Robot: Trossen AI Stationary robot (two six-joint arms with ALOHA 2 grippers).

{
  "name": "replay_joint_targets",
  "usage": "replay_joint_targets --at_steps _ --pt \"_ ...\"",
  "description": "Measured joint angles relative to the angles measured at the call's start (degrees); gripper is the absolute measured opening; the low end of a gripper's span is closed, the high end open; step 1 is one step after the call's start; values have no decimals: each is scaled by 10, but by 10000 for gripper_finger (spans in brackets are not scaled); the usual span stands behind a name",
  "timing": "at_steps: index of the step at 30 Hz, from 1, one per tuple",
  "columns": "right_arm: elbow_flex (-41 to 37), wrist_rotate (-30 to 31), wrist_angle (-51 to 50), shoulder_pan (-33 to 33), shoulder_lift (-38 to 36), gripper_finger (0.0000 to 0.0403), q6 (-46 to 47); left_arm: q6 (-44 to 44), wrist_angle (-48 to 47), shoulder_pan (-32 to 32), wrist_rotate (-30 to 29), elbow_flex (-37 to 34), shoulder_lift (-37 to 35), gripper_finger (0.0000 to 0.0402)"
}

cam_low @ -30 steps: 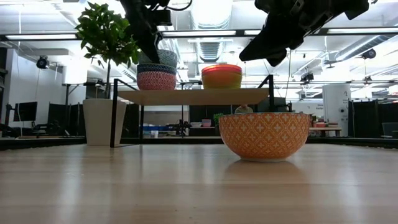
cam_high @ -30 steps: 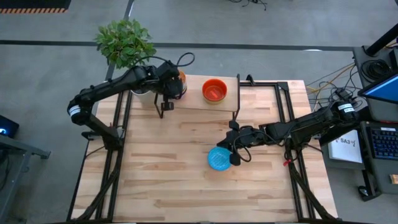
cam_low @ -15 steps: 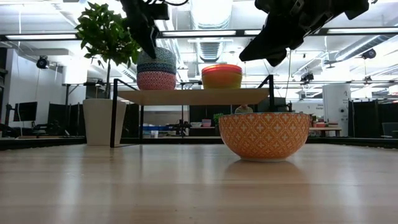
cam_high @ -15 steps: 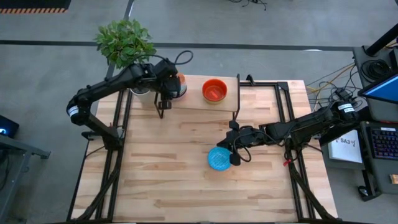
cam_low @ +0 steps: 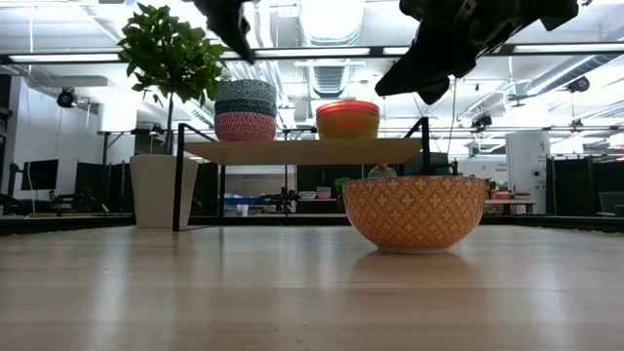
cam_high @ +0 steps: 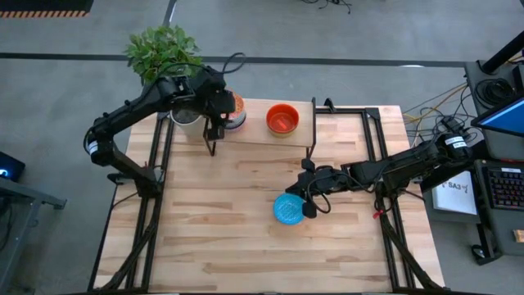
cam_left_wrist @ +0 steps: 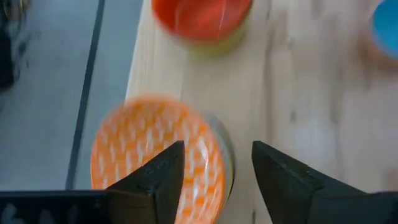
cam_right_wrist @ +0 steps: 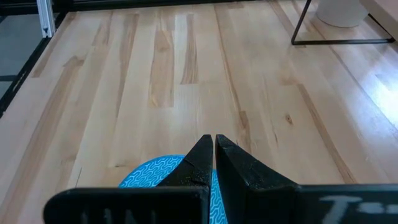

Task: Place and stack bowls onto a shelf
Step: Stack the orange blue bowl into the yellow blue bowl on the shelf

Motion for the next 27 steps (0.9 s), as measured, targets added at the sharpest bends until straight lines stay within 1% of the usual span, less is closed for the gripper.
replay_joint_targets --at_steps 2,3,9,12,15,17,21,27 --pt "0 0 0 0 0 9 0 0 30 0 28 -2 -8 156" --pt "0 0 0 0 0 9 -1 1 42 0 31 -5 -11 146" --pt "0 0 0 0 0 9 -6 1 94 0 30 -45 -24 73" --pt "0 0 0 0 0 9 -6 2 99 0 30 -71 -25 38" --pt "0 0 0 0 0 9 -6 2 104 0 30 -97 -26 12" --pt "0 0 0 0 0 9 -6 2 107 0 30 -109 -27 3" --pt "0 0 0 0 0 9 -6 -2 112 0 28 -125 -28 4" --pt "0 0 0 0 0 9 -5 -26 114 0 27 -129 -27 1"
